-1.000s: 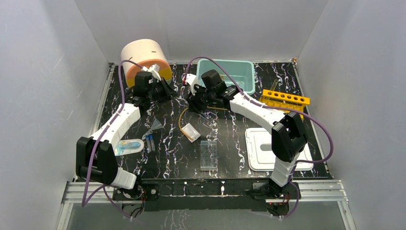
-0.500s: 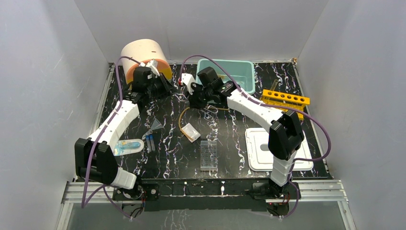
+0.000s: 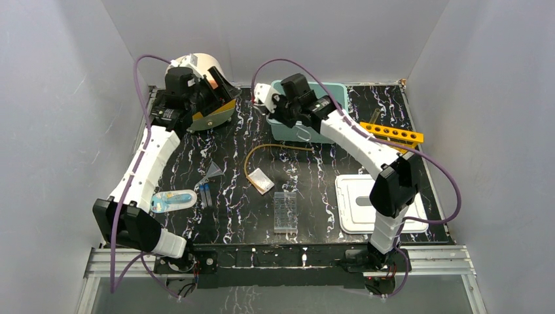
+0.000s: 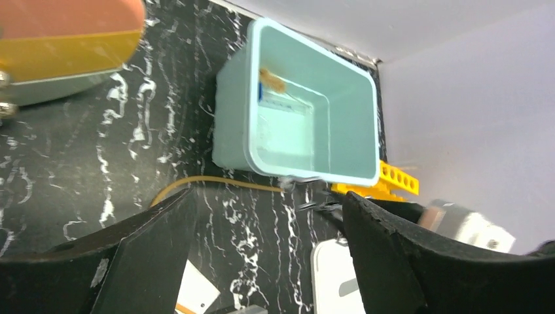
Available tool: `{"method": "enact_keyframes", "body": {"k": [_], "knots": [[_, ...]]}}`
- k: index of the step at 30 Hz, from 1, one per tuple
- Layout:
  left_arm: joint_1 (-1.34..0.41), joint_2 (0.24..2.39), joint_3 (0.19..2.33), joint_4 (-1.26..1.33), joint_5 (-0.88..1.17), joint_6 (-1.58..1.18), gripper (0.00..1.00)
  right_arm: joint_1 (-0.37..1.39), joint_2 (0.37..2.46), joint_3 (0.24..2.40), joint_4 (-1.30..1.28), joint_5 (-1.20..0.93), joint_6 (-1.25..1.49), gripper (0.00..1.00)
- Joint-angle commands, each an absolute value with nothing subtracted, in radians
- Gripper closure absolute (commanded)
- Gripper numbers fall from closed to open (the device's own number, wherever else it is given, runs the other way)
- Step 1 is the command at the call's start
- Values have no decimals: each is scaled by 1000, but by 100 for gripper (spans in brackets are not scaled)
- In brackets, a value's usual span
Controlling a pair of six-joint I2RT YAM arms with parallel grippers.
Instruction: Organize the chemistry lab equipment
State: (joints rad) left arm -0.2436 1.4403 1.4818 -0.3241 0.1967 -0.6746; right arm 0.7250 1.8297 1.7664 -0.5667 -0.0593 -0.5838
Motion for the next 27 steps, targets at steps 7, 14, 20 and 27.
{"method": "enact_keyframes", "body": {"k": [7,14,20,27], "knots": [[-167,1422,1481,-398,118,-675,20,517,1831,1918,-503,-61,-878,100],[-136,1433,1469,-406,108,-674,19,415,1975,2006,-539,-153,-947,100],[-124,1460,1455,-414,113,-682,19,396,2065,2051,-539,-241,-996,100],[-119,1505,1455,-447,131,-705,19,389,2197,2189,-551,-246,-1045,100]]}}
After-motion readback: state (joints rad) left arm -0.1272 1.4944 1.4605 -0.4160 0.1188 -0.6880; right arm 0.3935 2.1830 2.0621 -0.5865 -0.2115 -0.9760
